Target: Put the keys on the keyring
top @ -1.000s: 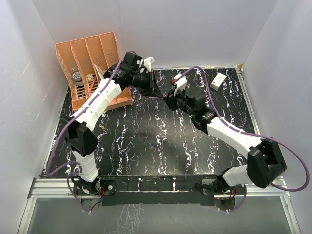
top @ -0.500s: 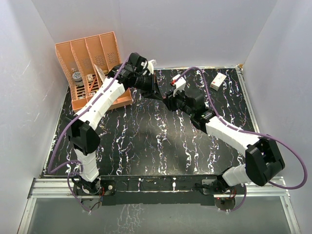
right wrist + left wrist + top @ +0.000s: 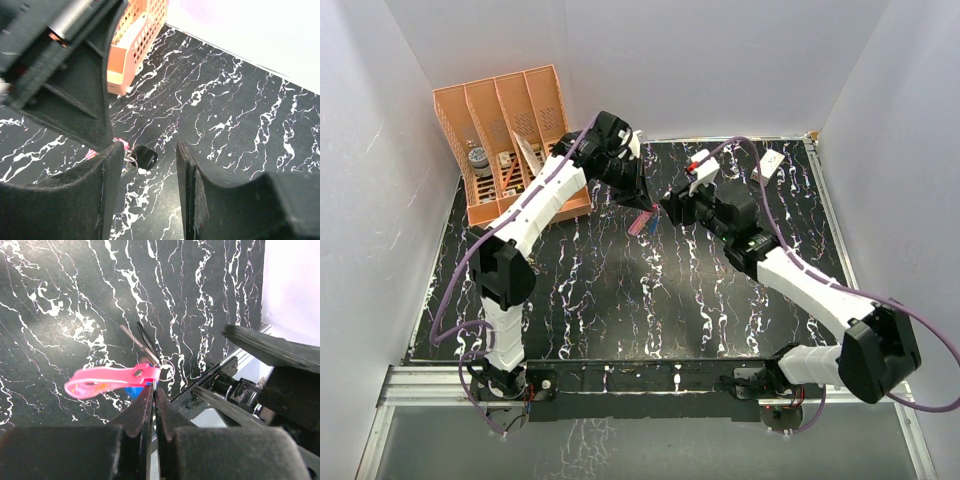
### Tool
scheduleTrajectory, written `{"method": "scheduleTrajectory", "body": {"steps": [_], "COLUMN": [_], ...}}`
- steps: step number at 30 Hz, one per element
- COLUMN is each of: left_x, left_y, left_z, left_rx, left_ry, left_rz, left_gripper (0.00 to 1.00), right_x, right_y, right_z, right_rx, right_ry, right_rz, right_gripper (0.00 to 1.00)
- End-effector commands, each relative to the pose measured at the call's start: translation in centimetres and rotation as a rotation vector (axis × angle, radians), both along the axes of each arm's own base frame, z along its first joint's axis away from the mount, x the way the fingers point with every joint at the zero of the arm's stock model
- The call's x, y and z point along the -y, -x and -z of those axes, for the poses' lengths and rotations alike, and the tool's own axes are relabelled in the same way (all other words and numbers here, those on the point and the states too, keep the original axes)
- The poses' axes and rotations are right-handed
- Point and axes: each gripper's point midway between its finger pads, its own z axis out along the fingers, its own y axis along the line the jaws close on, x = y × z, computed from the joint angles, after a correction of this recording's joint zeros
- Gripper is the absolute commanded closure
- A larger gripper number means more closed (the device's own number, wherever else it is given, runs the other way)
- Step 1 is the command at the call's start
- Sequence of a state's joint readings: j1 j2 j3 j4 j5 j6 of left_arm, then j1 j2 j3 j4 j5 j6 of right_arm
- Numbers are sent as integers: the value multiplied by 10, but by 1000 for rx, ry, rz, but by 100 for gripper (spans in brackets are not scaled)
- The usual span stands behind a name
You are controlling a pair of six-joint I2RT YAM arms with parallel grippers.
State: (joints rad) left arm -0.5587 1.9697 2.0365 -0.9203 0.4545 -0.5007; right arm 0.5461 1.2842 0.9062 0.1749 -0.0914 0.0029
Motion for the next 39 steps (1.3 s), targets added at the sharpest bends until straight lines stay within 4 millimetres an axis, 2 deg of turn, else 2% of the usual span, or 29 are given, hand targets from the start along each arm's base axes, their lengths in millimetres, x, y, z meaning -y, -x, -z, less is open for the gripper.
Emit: {"method": "scheduleTrajectory", "body": {"steps": [1, 6, 10, 15, 20, 28, 39], "left_x": [3, 3, 2, -1, -4, 0, 2], "left_y": [5, 5, 6, 9, 9, 6, 6], "left_z": [-18, -25, -32, -33, -34, -35, -34], "left_rx": [13, 22, 27, 18, 23, 19, 10], "left_ry": [19, 19, 17, 8, -6, 10, 16], "left_rz": [13, 13, 17, 7, -10, -20, -15], "left_gripper": [100, 100, 100, 100, 100, 100, 100], "right_x": [9, 16, 14, 10, 6, -6, -25], "right_y": [13, 23, 31, 37, 35, 48, 36], "right_z": [-30, -37, -36, -34, -34, -36, -31], "right_rx": [60, 67, 78, 74, 43, 107, 102], "right_ry": [-47, -41, -15, -22, -24, -13, 20], "right_rz": [9, 6, -37, -77, -83, -202, -278], "right_gripper": [55, 51, 47, 46, 48, 52, 58]}}
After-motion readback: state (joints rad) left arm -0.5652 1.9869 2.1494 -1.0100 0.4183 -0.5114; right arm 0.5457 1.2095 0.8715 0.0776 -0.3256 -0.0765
